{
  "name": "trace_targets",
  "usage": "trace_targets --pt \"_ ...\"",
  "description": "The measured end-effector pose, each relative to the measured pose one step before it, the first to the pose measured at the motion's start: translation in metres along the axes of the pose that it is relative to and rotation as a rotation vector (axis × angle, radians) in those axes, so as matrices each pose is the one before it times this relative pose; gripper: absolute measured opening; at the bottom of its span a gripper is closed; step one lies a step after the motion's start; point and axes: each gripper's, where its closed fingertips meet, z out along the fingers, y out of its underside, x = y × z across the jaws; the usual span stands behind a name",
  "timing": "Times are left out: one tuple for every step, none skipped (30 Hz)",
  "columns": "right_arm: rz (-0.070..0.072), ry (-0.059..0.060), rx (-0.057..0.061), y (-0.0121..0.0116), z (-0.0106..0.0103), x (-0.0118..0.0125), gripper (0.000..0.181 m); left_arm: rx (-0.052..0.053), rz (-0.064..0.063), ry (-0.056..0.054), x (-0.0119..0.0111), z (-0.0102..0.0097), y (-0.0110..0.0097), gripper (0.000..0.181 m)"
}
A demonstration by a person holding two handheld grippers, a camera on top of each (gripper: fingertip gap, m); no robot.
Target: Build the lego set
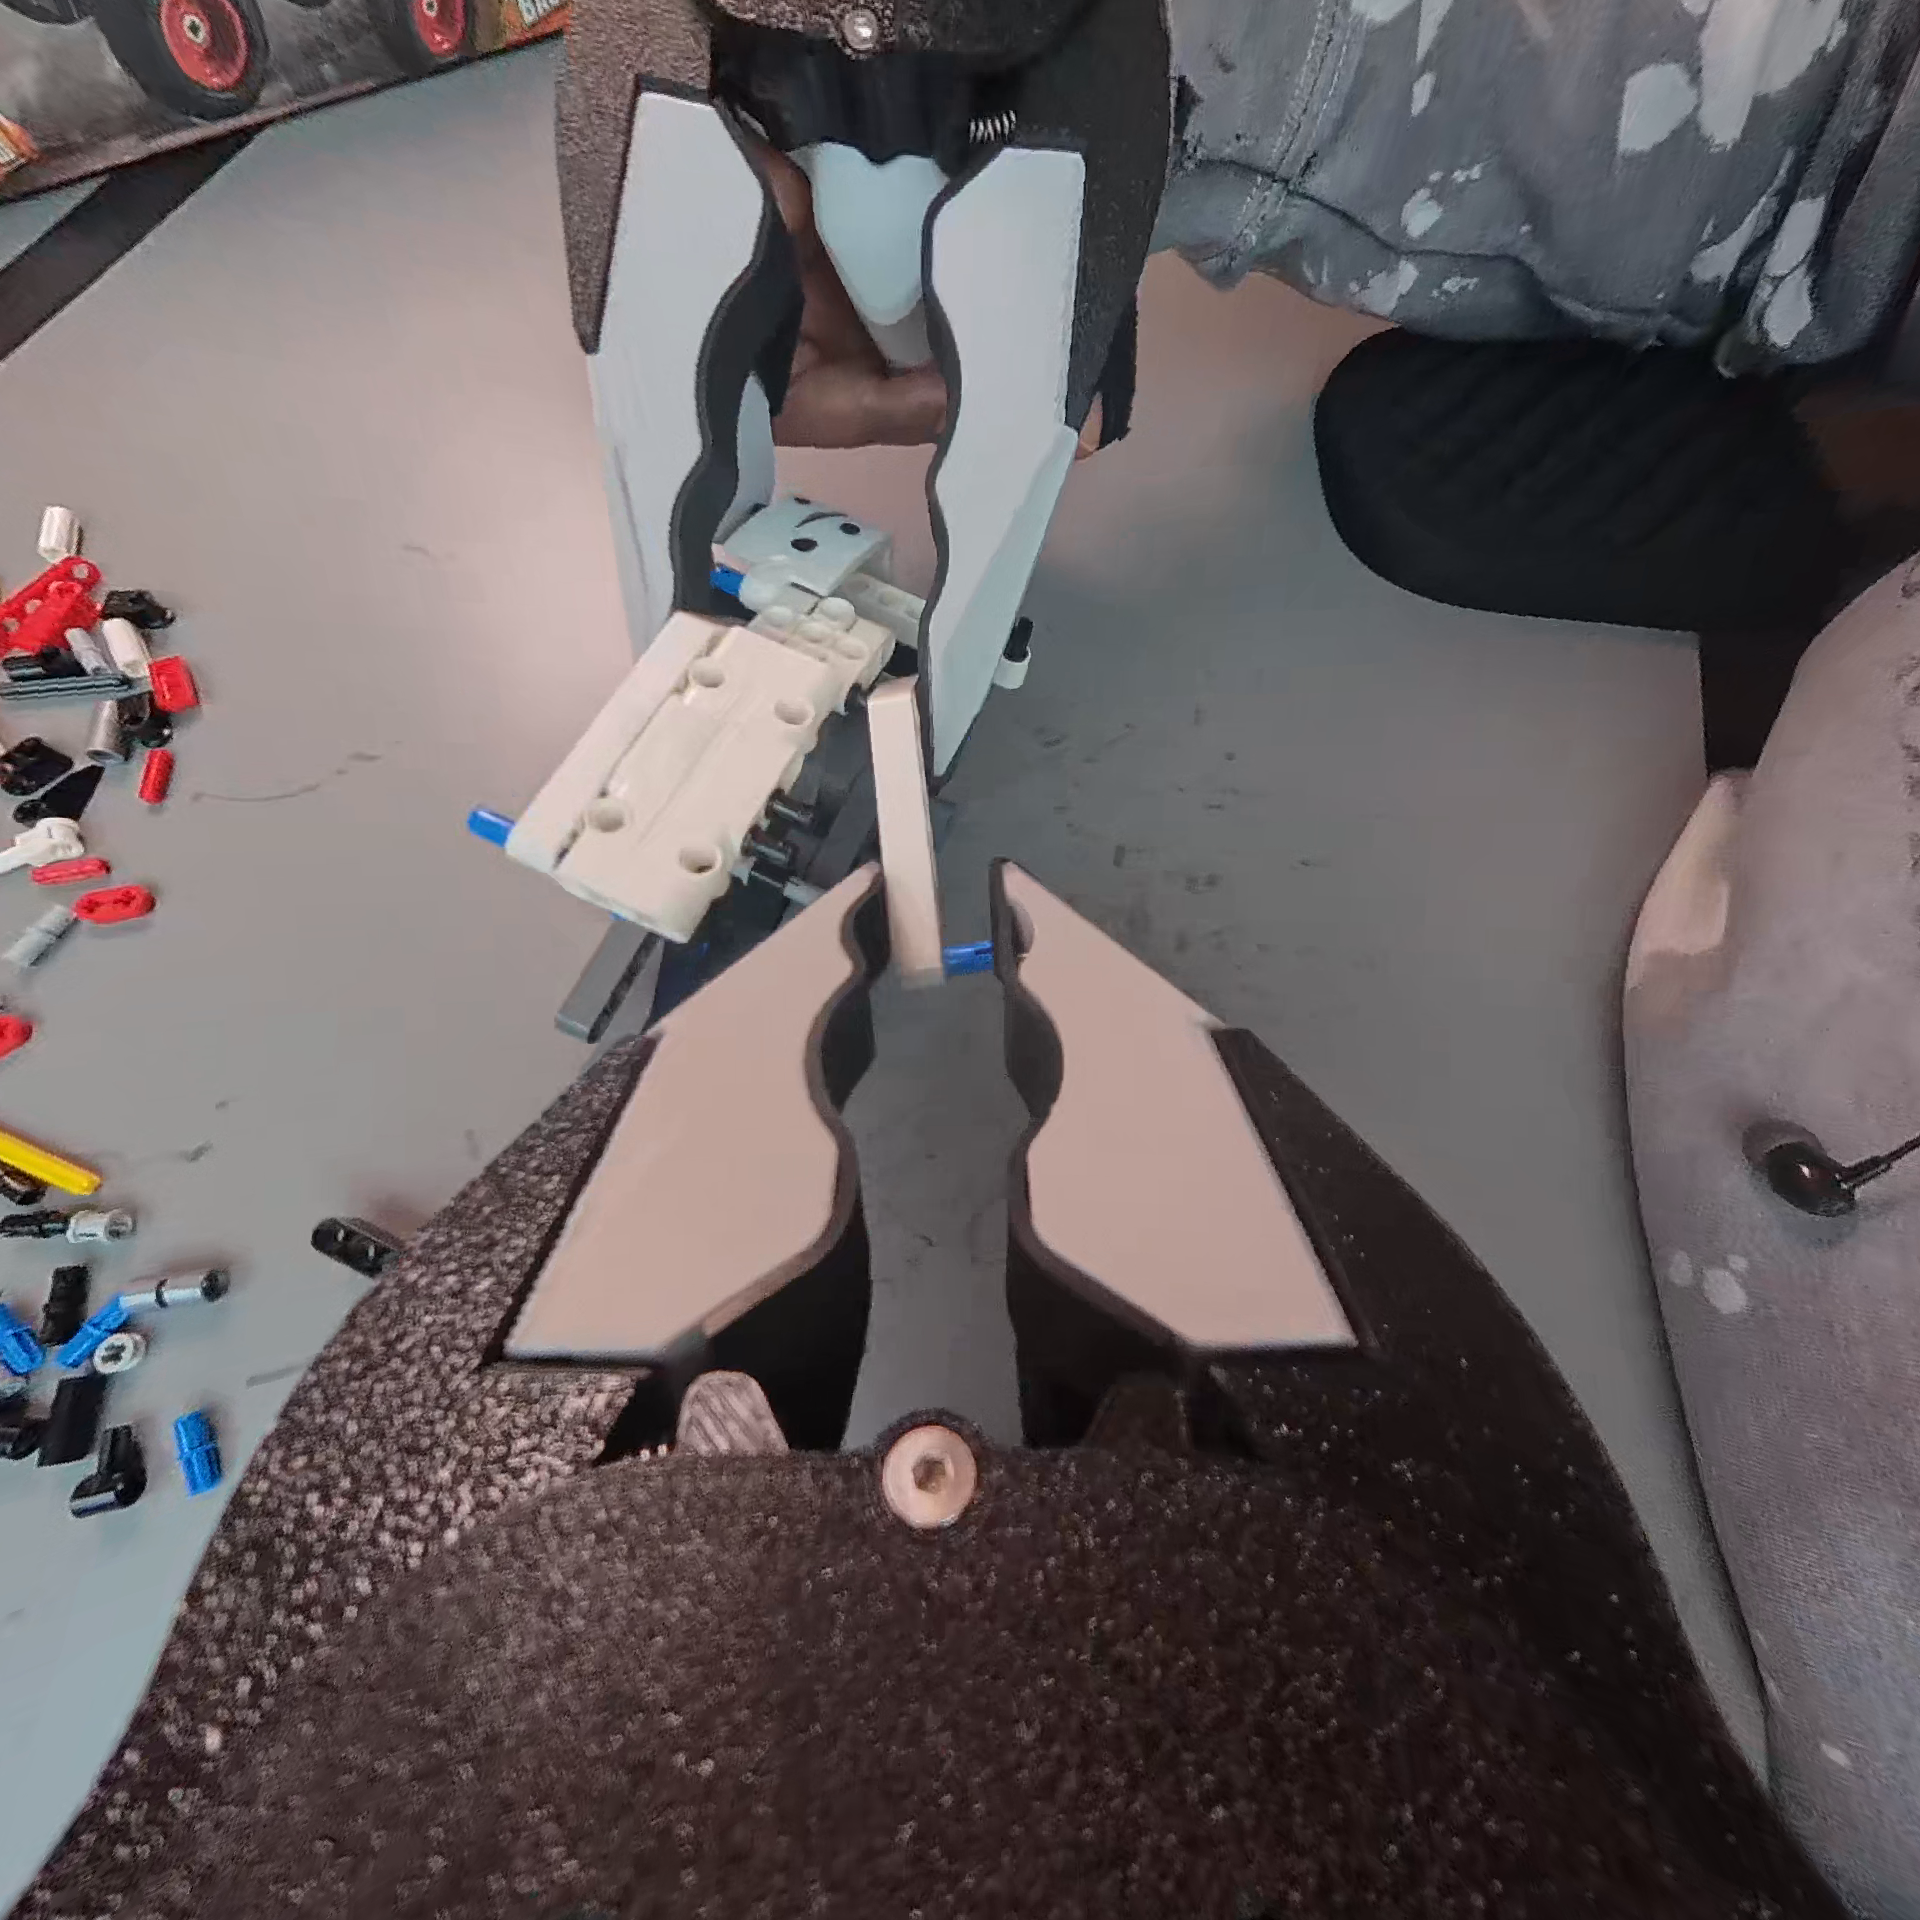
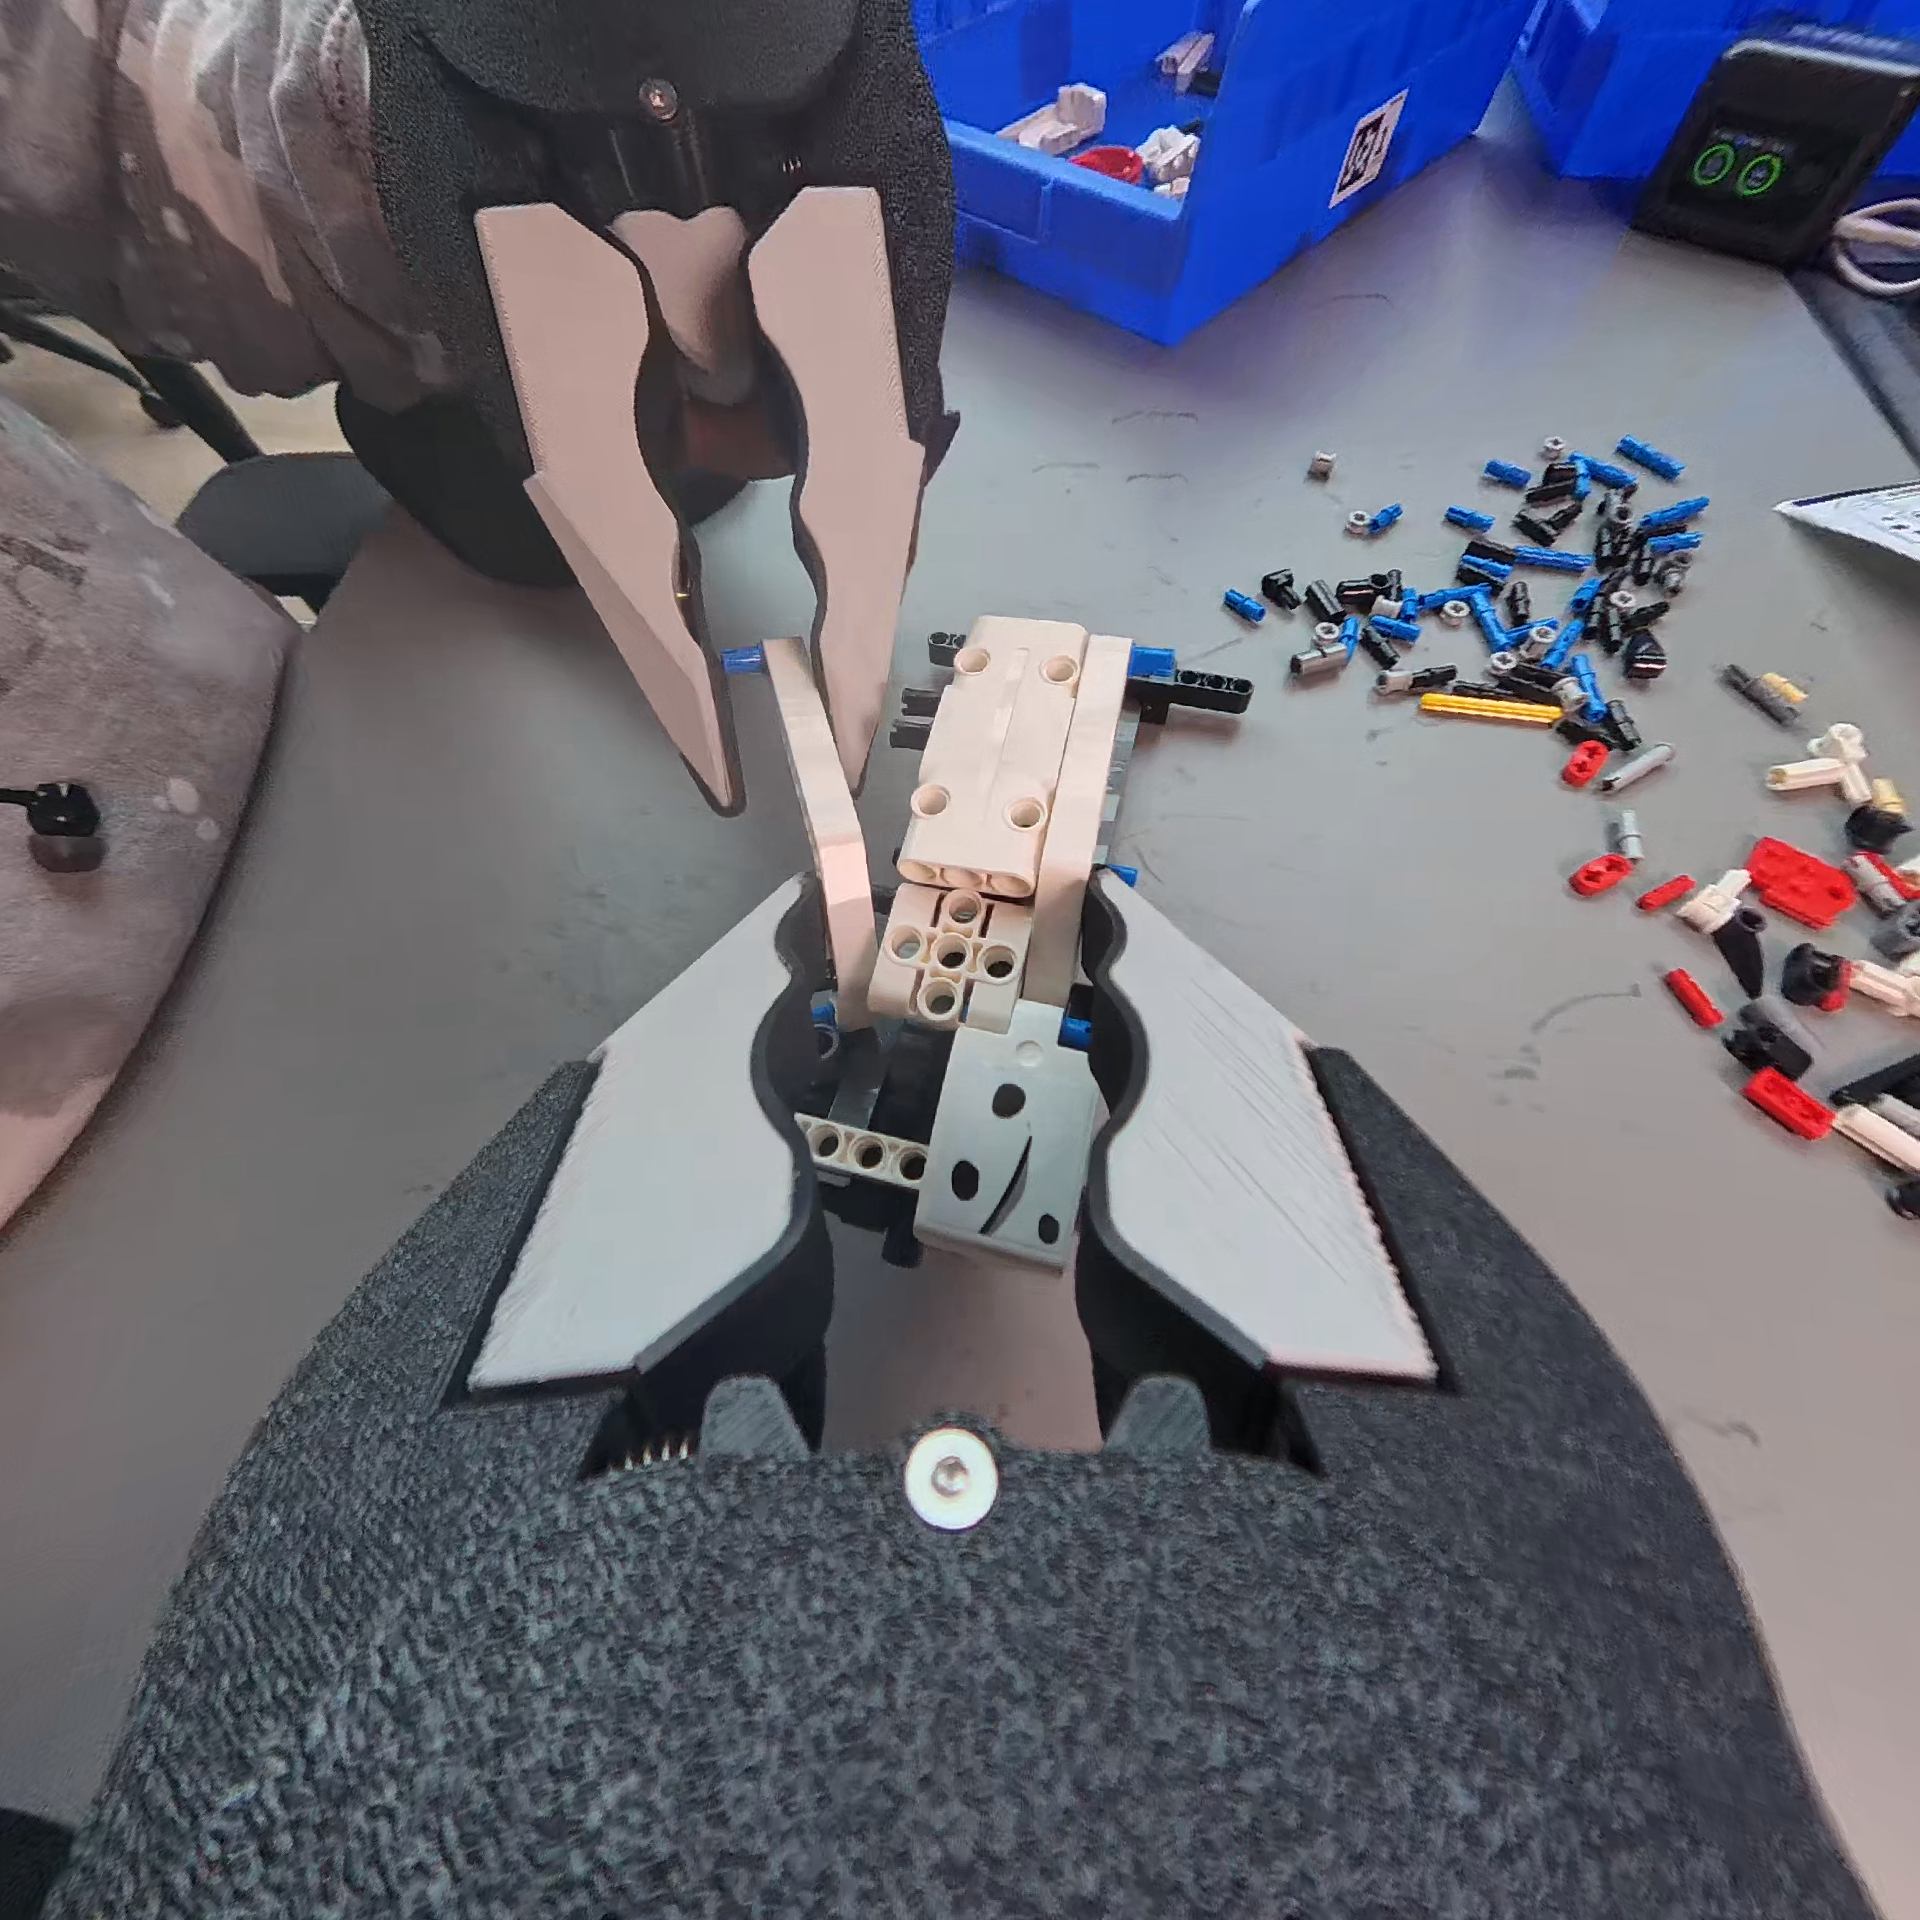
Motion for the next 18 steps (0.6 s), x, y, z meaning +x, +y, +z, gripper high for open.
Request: trace_targets --pt "0.0125 -0.0248 -0.0095 -0.00014 -0.00006 -0.00430 0.049 -0.0228 0.0086 0.0151 0.00483 -0.00115 -0.00010 0.019" --pt "0.0256 -0.0355 -0.0030 -0.00035 -0.00041 -0.00634 0.049 -0.0108 0.0141 0.0172 0.00676 -0.00280 -0.00236 0.019" --pt "0.0315 -0.0502 -0.0043 -0.00025 -0.00007 -0.00956 0.049 -0.0058 0.0105 0.0305 0.00982 -0.00362 -0.00374 0.019" --pt "0.0323 -0.0649 -0.0079 -0.00023 0.00026 -0.01334 0.049 -0.0165 -0.0001 0.0459 0.01245 -0.00327 -0.00291 0.019" --pt "0.0455 -0.0789 -0.0199 0.00085 0.00092 -0.01610 0.049 -0.0131 -0.0020 0.0560 0.01517 -0.00291 -0.00384 0.019" --pt "0.0503 -0.0779 -0.0240 0.00159 0.00192 -0.01628 0.050 -0.0106 -0.0025 0.0413 0.01408 -0.00239 -0.00432 0.020" --pt "0.0586 -0.0728 -0.0303 0.00342 0.00307 -0.01521 0.050 -0.0292 0.0059 0.0330 0.01299 -0.00067 -0.00064 0.020" --pt "0.0581 -0.0714 -0.0380 0.00586 0.00420 -0.01376 0.050 -0.0378 0.0072 0.0320 0.01154 0.00142 0.00237 0.020" --pt "0.0438 -0.0551 -0.0336 0.00731 0.00549 -0.00970 0.049 -0.0197 0.0034 0.0231 0.00753 0.00297 0.00126 0.019" --pt "0.0421 -0.0397 -0.0269 0.00805 0.00582 -0.00440 0.050 -0.0032 -0.0087 0.0167 0.00297 0.00392 0.00087 0.018" --pt "0.0525 -0.0497 0.0080 0.00373 0.00301 -0.00263 0.050 0.0085 -0.0260 0.0264 0.00016 0.00228 0.00022 0.018" --pt "0.0547 -0.0345 0.0203 0.00210 0.00027 0.00148 0.051 0.0070 -0.0424 0.0215 -0.00416 0.00118 0.00077 0.018" --pt "0.0415 -0.0100 0.0289 0.00000 -0.00185 0.00480 0.051 0.0132 -0.0380 0.0142 -0.00660 0.00017 -0.00054 0.017" --pt "0.0189 0.0144 0.0265 -0.00105 -0.00324 0.00688 0.051 -0.0005 -0.0272 0.0112 -0.00759 0.00041 0.00101 0.017" --pt "0.0073 0.0280 0.0205 -0.00128 -0.00365 0.00805 0.052 -0.0123 -0.0228 0.0081 -0.00876 0.00115 0.00279 0.017" --pt "0.0058 0.0339 0.0128 -0.00088 -0.00397 0.00892 0.053 -0.0142 -0.0262 0.0085 -0.00942 0.00183 0.00300 0.017" --pt "0.0035 0.0354 0.0120 -0.00122 -0.00379 0.00900 0.053 -0.0047 -0.0381 -0.0038 -0.01114 0.00193 0.00161 0.016" --pt "0.0029 0.0138 0.0195 -0.00279 -0.00335 0.00464 0.053 -0.0005 -0.0391 0.0053 -0.00852 0.00145 0.00097 0.015"
